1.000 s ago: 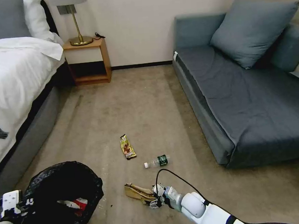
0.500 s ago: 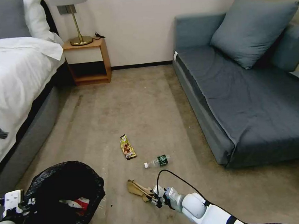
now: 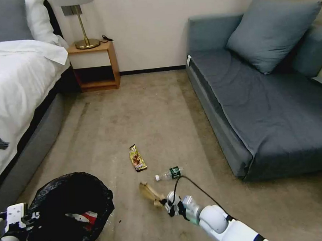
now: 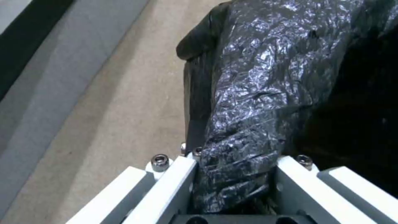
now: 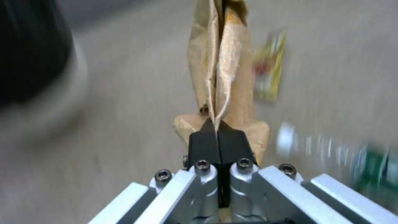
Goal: Pick up the trash bin, then pick up the garbage on the floor and place it into the trash bin.
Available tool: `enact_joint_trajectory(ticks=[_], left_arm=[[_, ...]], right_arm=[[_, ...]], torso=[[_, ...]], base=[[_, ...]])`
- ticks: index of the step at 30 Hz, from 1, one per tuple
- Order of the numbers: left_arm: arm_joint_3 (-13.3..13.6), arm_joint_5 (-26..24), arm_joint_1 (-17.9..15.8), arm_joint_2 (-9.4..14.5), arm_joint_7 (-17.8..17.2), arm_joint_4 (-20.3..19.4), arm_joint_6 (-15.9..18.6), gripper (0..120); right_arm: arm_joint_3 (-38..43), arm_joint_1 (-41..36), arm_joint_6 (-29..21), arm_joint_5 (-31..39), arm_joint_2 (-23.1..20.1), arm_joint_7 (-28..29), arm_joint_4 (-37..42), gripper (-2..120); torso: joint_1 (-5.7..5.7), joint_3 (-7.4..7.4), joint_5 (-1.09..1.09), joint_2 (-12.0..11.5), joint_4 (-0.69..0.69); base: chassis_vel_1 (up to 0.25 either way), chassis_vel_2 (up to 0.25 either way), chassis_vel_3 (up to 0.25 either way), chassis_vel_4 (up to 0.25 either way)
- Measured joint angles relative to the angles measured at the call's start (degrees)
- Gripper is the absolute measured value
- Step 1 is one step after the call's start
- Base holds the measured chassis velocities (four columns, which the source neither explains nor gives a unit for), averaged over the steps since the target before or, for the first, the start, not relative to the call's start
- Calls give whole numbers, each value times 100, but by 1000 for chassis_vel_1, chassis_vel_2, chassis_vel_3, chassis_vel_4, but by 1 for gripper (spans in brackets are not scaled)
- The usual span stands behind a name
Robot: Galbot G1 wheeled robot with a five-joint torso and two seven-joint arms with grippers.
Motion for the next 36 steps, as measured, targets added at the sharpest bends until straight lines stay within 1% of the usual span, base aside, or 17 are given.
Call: enact_joint_trajectory(ticks=[3, 4, 5, 7, 8, 10, 12, 13, 17, 19, 22, 23, 27, 28, 32, 33, 36], left_arm=[[63, 18, -17, -11, -3, 5, -1, 3], [63, 18, -17, -11, -3, 5, -1, 3], [89, 32, -25, -13, -6, 5, -1, 3], [117, 49, -28, -15, -10, 4, -1, 3], [154, 55, -41, -24, -34, 1, -1, 3], [173, 57, -54, -34, -48, -2, 0, 3], [216, 62, -70, -64, -71, -24, 9, 3], [216, 62, -70, -64, -71, -24, 9, 3], [234, 70, -26, -87, -71, -100, 13, 3], [223, 70, -24, -86, -68, -107, 14, 3], [187, 67, -22, -80, -60, -114, 14, 3], [187, 67, -22, -80, -60, -114, 14, 3], [213, 62, -39, -77, -62, -119, 15, 3], [213, 62, -39, -77, -62, -119, 15, 3], [236, 59, -69, -78, -69, -122, 18, 3], [236, 59, -69, -78, -69, -122, 18, 3], [235, 41, -89, -72, -70, -121, 20, 3]], right_arm=[[-71, 41, -159, 688, 43, 357, 835, 0], [-71, 41, -159, 688, 43, 357, 835, 0], [-235, 89, -196, 935, 37, 437, 1226, 0], [-507, 167, -140, 1135, 44, 509, 1571, 0], [-831, 258, -69, 1225, 154, 554, 1813, 0], [-1001, 301, -58, 1223, 244, 573, 1881, 0], [-1421, 402, -61, 1120, 536, 607, 1931, 0], [-1421, 402, -61, 1120, 536, 607, 1931, 0], [-1992, 523, -88, 695, 1206, 709, 1502, 0], [-2026, 527, -89, 651, 1267, 711, 1433, 1], [-2067, 517, -89, 551, 1306, 711, 1269, 14], [-2067, 517, -89, 551, 1306, 711, 1269, 14], [-2010, 459, -88, 471, 1228, 693, 1222, 34], [-2010, 459, -88, 471, 1228, 693, 1222, 34], [-1935, 397, -72, 371, 1172, 674, 1224, 51], [-1935, 397, -72, 371, 1172, 674, 1224, 51], [-1891, 350, -41, 273, 1110, 668, 1248, 64]], torso=[[0, 0, 0, 0, 1], [0, 0, 0, 0, 1], [0, 0, 0, 0, 1], [0, 0, -1, 0, 1], [0, 0, -1, 0, 1], [0, 0, -1, 0, 0], [0, 0, -2, 0, 1], [0, 0, -2, 0, 1], [0, 0, -1, 0, 2], [0, 0, -1, 0, 2], [0, 0, -1, 0, 2], [0, 0, -1, 0, 2], [0, 0, -1, 0, 1], [0, 0, -1, 0, 1], [0, 0, -1, 0, 1], [0, 0, -1, 0, 1], [0, 0, 0, 0, 1]], base=[[0, 0, 0, 0], [0, 0, 0, 0], [0, 0, 0, 0], [0, 0, 0, 0], [0, 0, 0, 0], [0, 0, 0, 0], [0, 0, 0, 0], [0, 0, 0, 0], [0, 0, 0, 0], [0, 0, 0, 0], [0, 0, 0, 0], [0, 0, 0, 0], [0, 0, 0, 0], [0, 0, 0, 0], [0, 0, 0, 0], [0, 0, 0, 0], [0, 0, 0, 0]])
